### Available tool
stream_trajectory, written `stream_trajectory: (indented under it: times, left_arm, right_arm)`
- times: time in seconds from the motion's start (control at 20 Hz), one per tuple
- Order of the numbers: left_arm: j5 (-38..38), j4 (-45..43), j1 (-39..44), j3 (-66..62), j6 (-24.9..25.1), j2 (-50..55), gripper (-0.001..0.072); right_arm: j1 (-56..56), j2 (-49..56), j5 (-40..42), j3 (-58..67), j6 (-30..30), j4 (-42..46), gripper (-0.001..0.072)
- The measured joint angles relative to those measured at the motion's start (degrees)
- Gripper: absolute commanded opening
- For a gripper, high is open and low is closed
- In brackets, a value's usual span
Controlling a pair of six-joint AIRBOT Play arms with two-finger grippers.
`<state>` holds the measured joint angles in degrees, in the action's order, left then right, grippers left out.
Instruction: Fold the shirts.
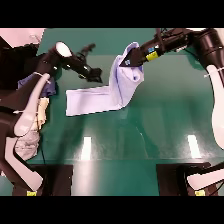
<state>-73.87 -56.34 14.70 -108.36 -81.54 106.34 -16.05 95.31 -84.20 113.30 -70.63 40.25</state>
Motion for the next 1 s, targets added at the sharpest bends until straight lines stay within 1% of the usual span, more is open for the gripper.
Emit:
stream_trajectory:
  times: [0.25, 0.4, 0.5, 0.55, 0.6, 0.65, 0.7, 0.85, 1.0]
  left_arm:
    - [-4.8, -9.6, -7.1, -2.4, -0.9, -9.7, 0.0023]
    - [-7.9, -12.3, -10.8, -2.8, -0.7, -15.3, 0.0023]
    - [-9.7, -13.2, -12.6, -2.9, -0.7, -18.2, 0.0023]
    - [-10.4, -13.5, -13.0, -2.9, -0.7, -19.2, 0.0023]
    - [-11.0, -13.7, -13.3, -2.9, -0.7, -20.1, 0.0023]
    - [-11.5, -13.7, -13.6, -3.0, -0.6, -20.7, 0.0023]
    - [-11.8, -14.0, -13.9, -3.0, -0.6, -21.2, 0.0023]
    - [-12.7, -14.2, -14.1, -3.0, -0.5, -22.0, 0.0023]
    - [-14.0, -14.4, -14.3, -3.0, -0.5, -22.3, 0.0023]
  right_arm:
    - [-5.4, 3.5, 3.3, -0.1, 0.0, 0.2, 0.0013]
    - [-10.1, 6.8, 6.8, -0.1, 1.1, 0.2, 0.0016]
    - [-13.9, 9.4, 10.8, -0.2, 2.6, 0.1, 0.002]
    - [-16.1, 10.8, 13.7, -0.2, 3.7, 0.1, 0.0135]
    - [-18.2, 12.0, 16.7, -0.1, 4.6, 0.0, 0.0365]
    - [-20.4, 13.5, 20.3, 0.2, 5.6, -0.2, 0.043]
    - [-22.4, 15.0, 23.1, 1.1, 6.3, -0.2, 0.0458]
    - [-26.3, 18.1, 28.0, 4.3, 7.3, -0.1, 0.0457]
    - [-24.7, 16.0, 29.3, 1.7, 7.7, 0.4, 0.0458]
